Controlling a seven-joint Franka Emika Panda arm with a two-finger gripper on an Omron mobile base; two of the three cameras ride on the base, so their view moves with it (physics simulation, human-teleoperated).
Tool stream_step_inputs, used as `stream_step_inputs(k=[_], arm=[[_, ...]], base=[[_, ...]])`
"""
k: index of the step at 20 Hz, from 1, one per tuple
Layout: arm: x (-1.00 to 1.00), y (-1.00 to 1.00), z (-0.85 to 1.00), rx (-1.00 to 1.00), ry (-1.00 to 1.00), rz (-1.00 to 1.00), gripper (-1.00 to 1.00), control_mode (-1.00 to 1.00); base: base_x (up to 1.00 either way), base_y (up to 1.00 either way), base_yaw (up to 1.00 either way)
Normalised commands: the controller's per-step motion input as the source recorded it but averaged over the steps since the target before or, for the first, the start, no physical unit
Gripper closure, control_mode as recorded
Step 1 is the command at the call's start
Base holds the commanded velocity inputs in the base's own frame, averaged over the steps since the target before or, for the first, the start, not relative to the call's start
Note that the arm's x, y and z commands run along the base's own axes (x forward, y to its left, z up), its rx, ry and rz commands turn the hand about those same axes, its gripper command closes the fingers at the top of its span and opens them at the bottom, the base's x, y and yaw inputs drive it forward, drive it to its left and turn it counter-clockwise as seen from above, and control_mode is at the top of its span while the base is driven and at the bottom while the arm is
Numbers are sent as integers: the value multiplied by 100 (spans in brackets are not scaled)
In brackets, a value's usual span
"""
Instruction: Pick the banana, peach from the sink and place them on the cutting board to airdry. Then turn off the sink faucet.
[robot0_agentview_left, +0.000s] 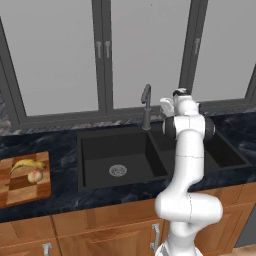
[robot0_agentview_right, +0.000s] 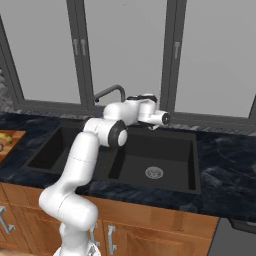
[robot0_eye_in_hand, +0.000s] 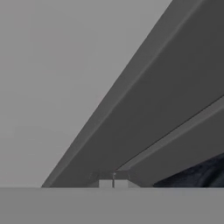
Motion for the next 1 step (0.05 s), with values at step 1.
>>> stream_step_inputs(k=[1], arm=[[4,74,-23,0,0,0,100,-100]], base=[[0,0,0]])
